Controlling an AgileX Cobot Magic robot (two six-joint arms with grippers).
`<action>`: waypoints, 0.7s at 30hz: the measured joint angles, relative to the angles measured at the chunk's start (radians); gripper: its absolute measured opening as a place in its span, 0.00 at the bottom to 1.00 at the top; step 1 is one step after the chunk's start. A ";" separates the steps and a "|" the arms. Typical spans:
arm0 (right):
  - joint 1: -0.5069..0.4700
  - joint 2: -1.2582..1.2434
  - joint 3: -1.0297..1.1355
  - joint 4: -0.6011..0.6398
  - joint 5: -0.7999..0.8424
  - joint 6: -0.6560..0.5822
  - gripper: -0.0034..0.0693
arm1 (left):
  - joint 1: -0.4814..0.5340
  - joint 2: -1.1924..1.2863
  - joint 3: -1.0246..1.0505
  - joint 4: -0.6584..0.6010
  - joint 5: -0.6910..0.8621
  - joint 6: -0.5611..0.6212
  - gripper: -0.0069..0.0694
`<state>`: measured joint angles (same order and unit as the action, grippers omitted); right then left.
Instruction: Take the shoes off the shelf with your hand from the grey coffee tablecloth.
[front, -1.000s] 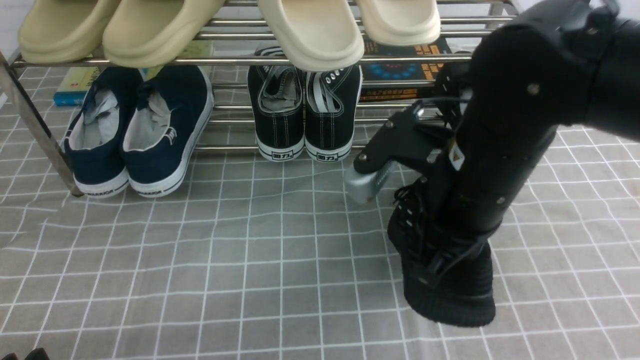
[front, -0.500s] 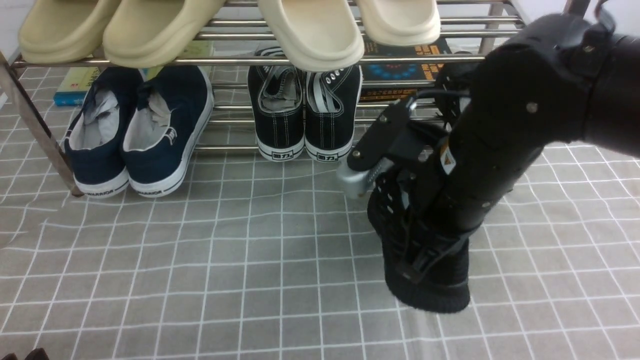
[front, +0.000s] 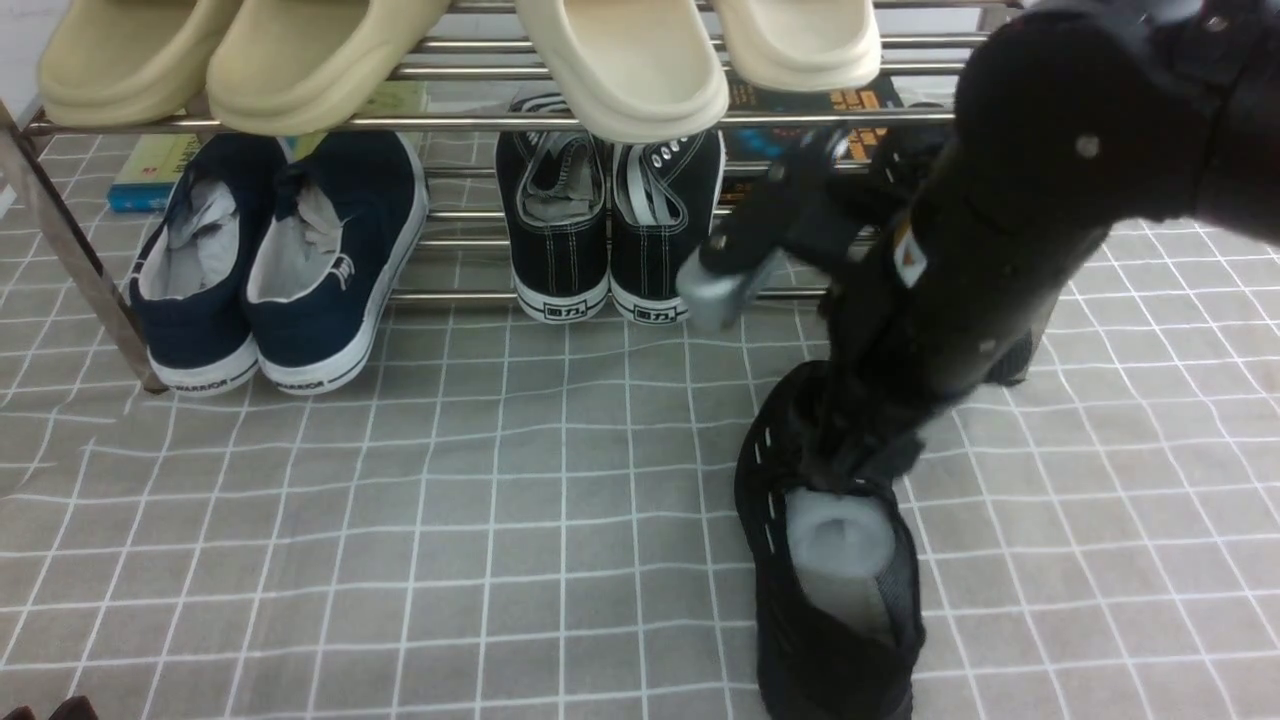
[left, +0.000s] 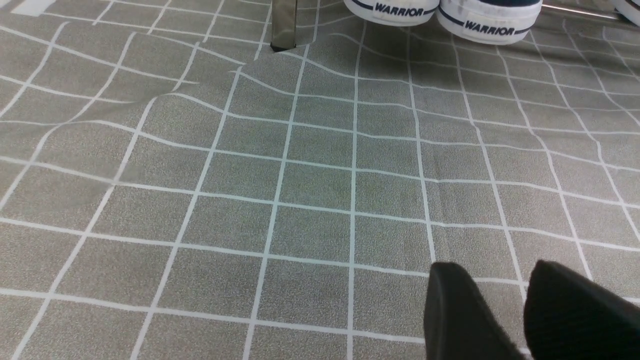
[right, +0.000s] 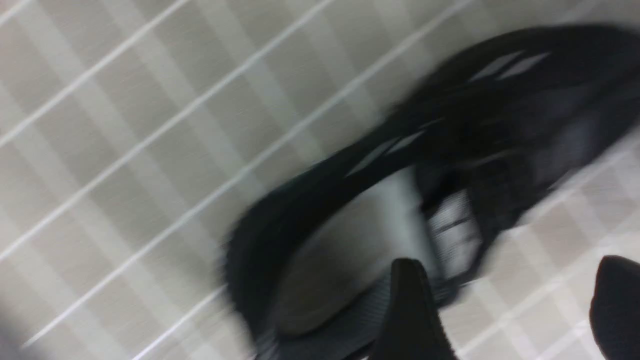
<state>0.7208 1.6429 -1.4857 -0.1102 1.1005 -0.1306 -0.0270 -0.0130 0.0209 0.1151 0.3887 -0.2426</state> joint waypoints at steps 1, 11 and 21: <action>-0.010 0.002 -0.002 -0.040 -0.026 0.028 0.69 | 0.000 0.000 0.000 0.000 0.000 0.000 0.40; -0.198 0.075 -0.005 -0.142 -0.269 0.194 0.69 | 0.000 0.000 0.000 0.000 0.000 0.000 0.40; -0.293 0.154 -0.006 -0.185 -0.340 0.197 0.69 | 0.000 0.000 0.000 0.000 0.000 0.000 0.40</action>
<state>0.4273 1.7969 -1.4919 -0.2947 0.7605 0.0666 -0.0270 -0.0130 0.0209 0.1154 0.3887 -0.2426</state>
